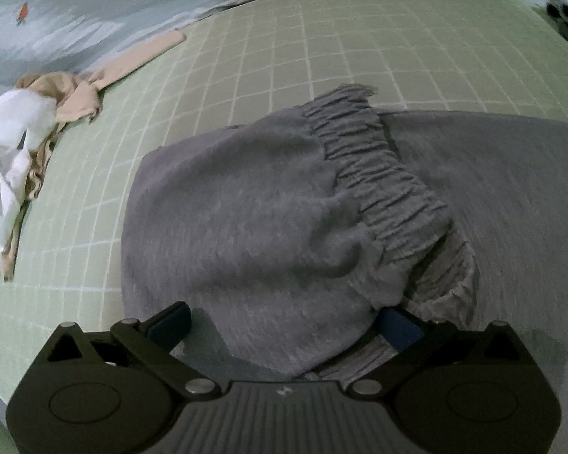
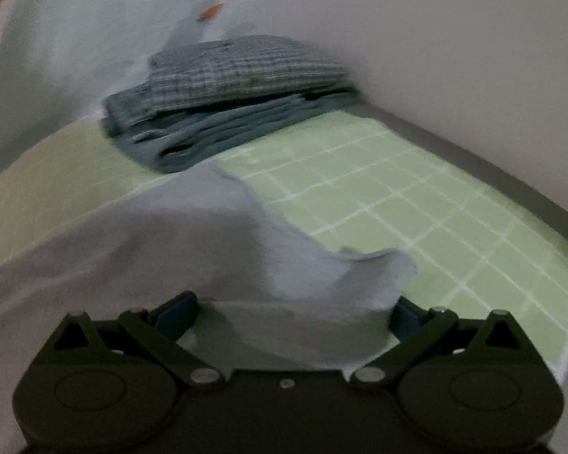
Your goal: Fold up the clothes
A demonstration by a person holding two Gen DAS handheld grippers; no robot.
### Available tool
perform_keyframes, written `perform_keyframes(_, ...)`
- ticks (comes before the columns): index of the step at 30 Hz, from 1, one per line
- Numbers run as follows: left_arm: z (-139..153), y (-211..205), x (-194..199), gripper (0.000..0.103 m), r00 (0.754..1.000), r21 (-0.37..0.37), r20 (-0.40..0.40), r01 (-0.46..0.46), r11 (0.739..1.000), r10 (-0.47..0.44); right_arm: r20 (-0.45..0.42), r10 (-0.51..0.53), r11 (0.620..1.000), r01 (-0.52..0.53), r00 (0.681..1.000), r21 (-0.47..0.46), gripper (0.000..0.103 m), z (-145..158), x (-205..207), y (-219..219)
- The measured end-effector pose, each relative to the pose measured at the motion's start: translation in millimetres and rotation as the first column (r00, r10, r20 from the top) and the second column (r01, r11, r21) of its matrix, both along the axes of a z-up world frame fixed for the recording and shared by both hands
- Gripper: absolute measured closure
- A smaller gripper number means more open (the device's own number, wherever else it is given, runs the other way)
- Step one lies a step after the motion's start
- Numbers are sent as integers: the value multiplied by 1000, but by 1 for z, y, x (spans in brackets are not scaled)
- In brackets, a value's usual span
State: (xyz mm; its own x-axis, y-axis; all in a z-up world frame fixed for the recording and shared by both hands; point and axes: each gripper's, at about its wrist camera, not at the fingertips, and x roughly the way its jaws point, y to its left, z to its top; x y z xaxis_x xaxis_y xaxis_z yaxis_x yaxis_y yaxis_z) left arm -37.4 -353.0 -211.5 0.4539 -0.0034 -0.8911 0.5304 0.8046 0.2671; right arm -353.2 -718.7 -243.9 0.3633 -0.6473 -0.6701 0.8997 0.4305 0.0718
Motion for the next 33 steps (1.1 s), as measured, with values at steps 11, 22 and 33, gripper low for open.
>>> perform_keyframes(11,-1,7,3,0,1000,-43,-11,-7,999,7,200,52,991,-76,978,113,88,19,28,22)
perform_keyframes(22,-2,20,24,0,990,-89,-104,83,993,-92,207,464,884,-464,861,-52,88,67,146,164)
perform_keyframes(33,9,49,31,0,980,-114,-72,176,978,-185,-31,603,798,-602,797,35,42,40,191,270)
